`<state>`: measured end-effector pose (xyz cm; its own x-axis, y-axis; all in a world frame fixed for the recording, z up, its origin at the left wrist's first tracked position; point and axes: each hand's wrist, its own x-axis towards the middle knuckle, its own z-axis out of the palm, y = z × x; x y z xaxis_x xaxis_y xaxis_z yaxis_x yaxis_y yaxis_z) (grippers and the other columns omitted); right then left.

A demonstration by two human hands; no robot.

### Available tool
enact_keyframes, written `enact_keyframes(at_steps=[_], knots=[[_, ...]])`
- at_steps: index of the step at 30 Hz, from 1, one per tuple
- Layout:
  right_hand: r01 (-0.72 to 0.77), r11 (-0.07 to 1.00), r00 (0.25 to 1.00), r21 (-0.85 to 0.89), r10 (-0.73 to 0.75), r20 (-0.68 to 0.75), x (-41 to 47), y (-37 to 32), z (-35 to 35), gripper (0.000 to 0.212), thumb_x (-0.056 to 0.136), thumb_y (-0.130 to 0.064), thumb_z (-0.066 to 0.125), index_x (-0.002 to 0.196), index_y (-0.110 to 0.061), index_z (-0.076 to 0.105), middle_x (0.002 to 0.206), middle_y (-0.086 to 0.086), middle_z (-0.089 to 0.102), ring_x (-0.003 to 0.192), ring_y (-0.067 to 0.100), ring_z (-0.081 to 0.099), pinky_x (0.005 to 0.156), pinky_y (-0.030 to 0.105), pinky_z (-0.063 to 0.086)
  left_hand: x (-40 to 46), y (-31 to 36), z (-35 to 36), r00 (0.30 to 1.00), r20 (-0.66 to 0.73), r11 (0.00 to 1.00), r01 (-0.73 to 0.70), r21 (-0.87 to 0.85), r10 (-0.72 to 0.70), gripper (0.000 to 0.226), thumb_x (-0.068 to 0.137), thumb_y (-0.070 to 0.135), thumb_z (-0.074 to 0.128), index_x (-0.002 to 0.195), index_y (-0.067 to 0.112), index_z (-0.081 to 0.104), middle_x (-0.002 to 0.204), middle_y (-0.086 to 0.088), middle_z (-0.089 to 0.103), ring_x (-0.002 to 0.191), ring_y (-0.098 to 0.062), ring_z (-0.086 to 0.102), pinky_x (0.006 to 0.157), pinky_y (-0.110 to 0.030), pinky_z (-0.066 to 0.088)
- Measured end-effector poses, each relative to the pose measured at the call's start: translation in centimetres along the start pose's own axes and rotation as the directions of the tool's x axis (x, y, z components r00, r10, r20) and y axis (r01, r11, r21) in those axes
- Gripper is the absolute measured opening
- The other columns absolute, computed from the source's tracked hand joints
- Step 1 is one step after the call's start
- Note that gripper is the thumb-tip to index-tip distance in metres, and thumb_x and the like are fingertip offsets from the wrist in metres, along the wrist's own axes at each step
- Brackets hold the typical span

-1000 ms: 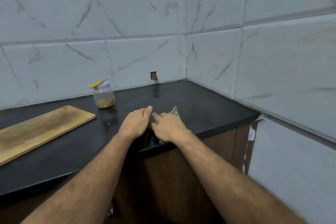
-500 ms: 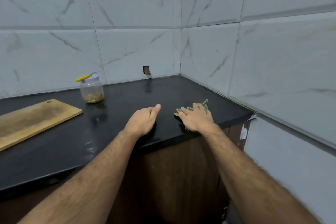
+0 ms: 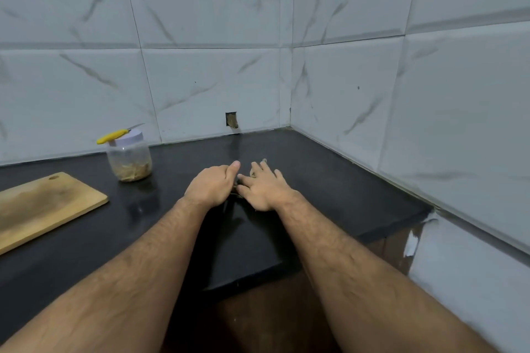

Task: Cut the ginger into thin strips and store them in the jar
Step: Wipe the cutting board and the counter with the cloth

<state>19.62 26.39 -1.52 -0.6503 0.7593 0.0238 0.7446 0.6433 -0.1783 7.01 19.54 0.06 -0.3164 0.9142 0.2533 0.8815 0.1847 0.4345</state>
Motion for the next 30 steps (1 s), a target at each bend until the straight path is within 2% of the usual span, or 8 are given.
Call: enact_keyframes(at_steps=[2, 4, 7, 10, 15, 20, 26, 30], knots=[[-0.039, 0.999, 0.999, -0.026, 0.040, 0.019, 2.9, 0.3, 0.3, 0.055, 0.102, -0.057, 0.017, 0.155, -0.042, 0.020, 0.166, 0.008, -0.004, 0.151, 0.028, -0.013, 0.119, 0.058, -0.005, 2.2, -0.6, 0.3, 1.000, 0.014, 1.000, 0.018, 0.023, -0.019, 0.056, 0.105, 0.045, 0.018, 0.111, 0.014, 0.064, 0.122, -0.010, 0.064, 0.119, -0.029, 0.054, 0.096, -0.037, 0.037], [-0.052, 0.999, 0.999, -0.008, 0.052, 0.015, 5.8, 0.5, 0.3, 0.056, 0.101, -0.058, 0.017, 0.155, -0.042, 0.019, 0.166, 0.010, 0.002, 0.152, 0.028, -0.007, 0.120, 0.057, -0.003, 4.9, -1.2, 0.7, 0.999, 0.030, 0.999, 0.021, 0.040, -0.022, 0.056, 0.106, 0.044, 0.017, 0.111, 0.014, 0.064, 0.124, -0.010, 0.064, 0.120, -0.029, 0.053, 0.098, -0.037, 0.037], [-0.078, 0.997, 0.997, 0.021, 0.078, -0.005, 10.0, 1.4, 0.2, 0.062, 0.102, -0.056, 0.017, 0.158, -0.030, 0.016, 0.164, 0.012, 0.014, 0.152, 0.027, 0.002, 0.121, 0.049, 0.005, 8.9, -1.9, 1.6, 0.999, 0.051, 0.999, 0.011, 0.042, -0.014, 0.054, 0.106, 0.045, 0.017, 0.107, 0.017, 0.064, 0.124, -0.008, 0.065, 0.119, -0.028, 0.054, 0.100, -0.037, 0.037], [-0.125, 0.991, 0.992, 0.043, 0.125, -0.008, 13.5, 2.6, 0.2, 0.068, 0.102, -0.053, 0.017, 0.159, -0.018, 0.008, 0.165, 0.010, 0.014, 0.152, 0.025, 0.005, 0.122, 0.044, 0.008, 12.2, -2.3, 3.2, 0.998, 0.058, 0.998, -0.020, 0.056, 0.016, 0.057, 0.105, 0.044, 0.016, 0.119, 0.018, 0.065, 0.126, -0.005, 0.065, 0.120, -0.027, 0.054, 0.102, -0.037, 0.038], [-0.191, 0.981, 0.981, 0.027, 0.191, -0.030, 16.7, 5.4, -0.4, 0.059, 0.102, -0.041, 0.024, 0.151, -0.010, 0.033, 0.159, 0.012, 0.026, 0.149, 0.025, 0.017, 0.120, 0.044, 0.017, 15.5, -1.0, 5.1, 0.998, 0.045, 0.994, -0.056, 0.096, 0.052, 0.057, 0.106, 0.041, 0.016, 0.121, 0.016, 0.065, 0.129, -0.009, 0.062, 0.122, -0.030, 0.052, 0.101, -0.037, 0.037], [-0.241, 0.970, 0.970, -0.008, 0.241, -0.034, 16.9, 9.7, -1.0, 0.055, 0.096, -0.026, 0.036, 0.148, -0.010, 0.040, 0.156, 0.013, 0.033, 0.148, 0.028, 0.021, 0.116, 0.045, 0.024, 16.7, 2.7, 7.2, 0.992, 0.071, 0.987, -0.111, 0.119, 0.103, 0.058, 0.106, 0.044, 0.016, 0.126, 0.017, 0.063, 0.129, -0.009, 0.062, 0.121, -0.029, 0.053, 0.100, -0.037, 0.039], [-0.345, 0.938, 0.933, 0.015, 0.345, -0.108, 13.4, 15.2, -2.1, 0.062, 0.100, -0.047, 0.028, 0.146, -0.009, 0.042, 0.155, 0.011, 0.036, 0.145, 0.026, 0.030, 0.113, 0.044, 0.027, 16.0, 7.4, 9.1, 0.976, 0.137, 0.980, -0.180, 0.081, 0.168, 0.057, 0.105, 0.046, 0.017, 0.127, 0.019, 0.063, 0.134, -0.008, 0.060, 0.126, -0.028, 0.050, 0.106, -0.038, 0.038], [-0.402, 0.915, 0.909, 0.034, 0.403, -0.109, 10.2, 17.4, -2.5, 0.074, 0.097, -0.057, 0.023, 0.150, -0.008, 0.036, 0.159, 0.011, 0.031, 0.147, 0.025, 0.025, 0.119, 0.041, 0.023, 14.2, 9.7, 9.0, 0.971, 0.174, 0.980, -0.181, 0.085, 0.164, 0.058, 0.105, 0.046, 0.016, 0.131, 0.015, 0.058, 0.137, -0.010, 0.057, 0.128, -0.029, 0.048, 0.105, -0.037, 0.035]])
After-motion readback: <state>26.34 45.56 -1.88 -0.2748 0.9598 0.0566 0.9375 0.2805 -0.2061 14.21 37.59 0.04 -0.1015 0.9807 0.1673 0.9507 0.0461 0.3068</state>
